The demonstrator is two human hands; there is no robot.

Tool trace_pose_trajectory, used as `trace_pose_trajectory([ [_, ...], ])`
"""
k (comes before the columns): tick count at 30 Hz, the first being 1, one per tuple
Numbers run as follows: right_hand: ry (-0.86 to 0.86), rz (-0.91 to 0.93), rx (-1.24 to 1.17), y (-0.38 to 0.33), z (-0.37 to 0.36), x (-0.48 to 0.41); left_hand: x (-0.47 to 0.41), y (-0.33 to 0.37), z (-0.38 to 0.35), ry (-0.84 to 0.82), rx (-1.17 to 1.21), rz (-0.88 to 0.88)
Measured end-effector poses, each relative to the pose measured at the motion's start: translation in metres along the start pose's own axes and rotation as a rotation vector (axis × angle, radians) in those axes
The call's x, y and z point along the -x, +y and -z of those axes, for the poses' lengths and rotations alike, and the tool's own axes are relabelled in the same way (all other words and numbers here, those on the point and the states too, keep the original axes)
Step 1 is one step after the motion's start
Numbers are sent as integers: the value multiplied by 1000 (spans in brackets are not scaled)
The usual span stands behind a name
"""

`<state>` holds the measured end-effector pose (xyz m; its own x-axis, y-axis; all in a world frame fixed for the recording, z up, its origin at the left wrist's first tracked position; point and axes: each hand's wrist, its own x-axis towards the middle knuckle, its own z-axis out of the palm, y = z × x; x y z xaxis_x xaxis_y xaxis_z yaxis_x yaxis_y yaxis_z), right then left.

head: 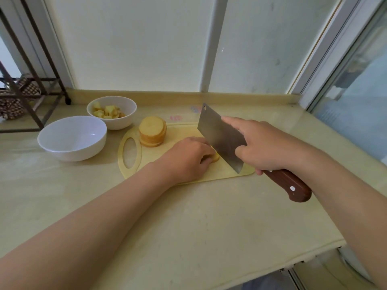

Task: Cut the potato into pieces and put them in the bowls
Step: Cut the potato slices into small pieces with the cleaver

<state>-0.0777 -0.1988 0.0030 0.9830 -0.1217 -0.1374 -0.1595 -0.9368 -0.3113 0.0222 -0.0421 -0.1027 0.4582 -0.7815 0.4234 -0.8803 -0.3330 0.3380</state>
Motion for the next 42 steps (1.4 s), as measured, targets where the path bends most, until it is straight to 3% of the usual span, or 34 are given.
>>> trace_pose_trajectory([
  [12, -70, -35, 20, -5, -6, 3, 0, -5, -7, 46, 35, -1],
  [19, -4, -88, -97, -2, -20, -28, 2, -2, -4, 75, 74, -20],
  [29, 54, -60, -68, -6, -11, -16, 9, -8, 1, 103, 45, 22],
  [42, 12, -25, -47, -15, -10, 5, 7, -8, -3, 106, 30, 58],
])
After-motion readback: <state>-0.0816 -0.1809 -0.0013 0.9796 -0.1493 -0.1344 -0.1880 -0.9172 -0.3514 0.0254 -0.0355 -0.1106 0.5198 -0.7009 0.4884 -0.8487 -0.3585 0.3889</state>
